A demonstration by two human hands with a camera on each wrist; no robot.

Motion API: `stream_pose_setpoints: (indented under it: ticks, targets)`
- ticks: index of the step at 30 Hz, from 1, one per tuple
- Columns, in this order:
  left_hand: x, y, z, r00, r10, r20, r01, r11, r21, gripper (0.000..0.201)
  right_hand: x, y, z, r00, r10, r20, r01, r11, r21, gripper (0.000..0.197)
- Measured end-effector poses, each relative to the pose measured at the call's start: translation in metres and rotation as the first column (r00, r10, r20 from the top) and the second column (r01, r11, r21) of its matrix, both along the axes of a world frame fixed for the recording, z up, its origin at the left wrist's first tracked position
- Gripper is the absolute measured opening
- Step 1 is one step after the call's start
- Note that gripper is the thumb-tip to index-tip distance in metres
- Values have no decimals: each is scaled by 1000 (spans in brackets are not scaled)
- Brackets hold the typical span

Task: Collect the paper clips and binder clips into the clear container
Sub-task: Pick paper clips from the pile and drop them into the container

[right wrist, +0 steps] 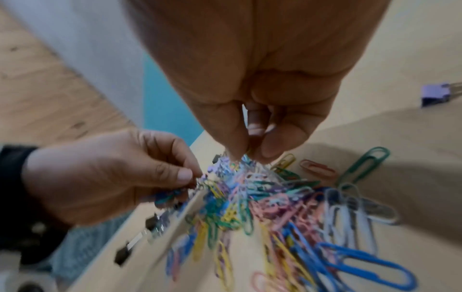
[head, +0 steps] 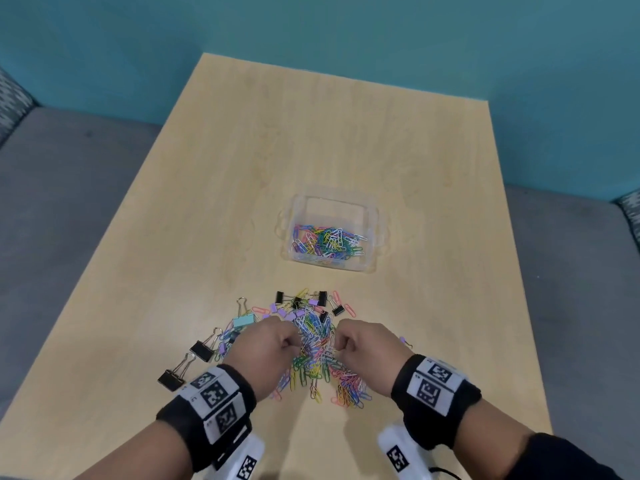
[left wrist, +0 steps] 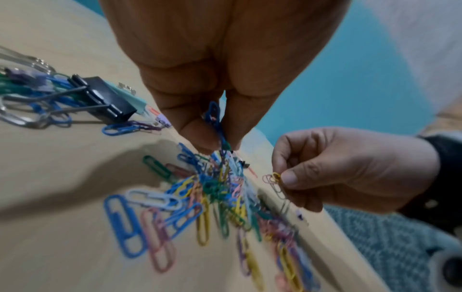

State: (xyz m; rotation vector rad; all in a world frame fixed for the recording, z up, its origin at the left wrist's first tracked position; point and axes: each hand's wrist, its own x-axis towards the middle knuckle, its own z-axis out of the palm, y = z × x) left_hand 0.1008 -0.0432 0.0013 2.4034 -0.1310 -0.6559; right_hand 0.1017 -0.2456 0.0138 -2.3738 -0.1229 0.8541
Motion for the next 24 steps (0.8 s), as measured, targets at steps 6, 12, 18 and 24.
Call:
stream_pose_setpoints:
  ticks: [6, 12, 18, 24]
  targets:
    - [39, 4, 30, 962, 197, -187, -246, 925, -289, 22, 35, -12, 26, 928, -295, -227, 351, 896, 272, 13]
    - [122, -21, 59, 949, 314, 14, -287, 884, -368, 17, 111, -10, 46, 897, -442, 25, 412, 854, 316, 10]
    - [136, -29, 56, 964, 263, 47, -234, 915, -329, 7, 131, -9, 48, 950, -228, 213, 233, 973, 5, 22]
    - [45, 22, 50, 985, -51, 162, 54, 998, -17, 13, 31, -33, 41, 902, 345, 259, -253, 910, -329, 18]
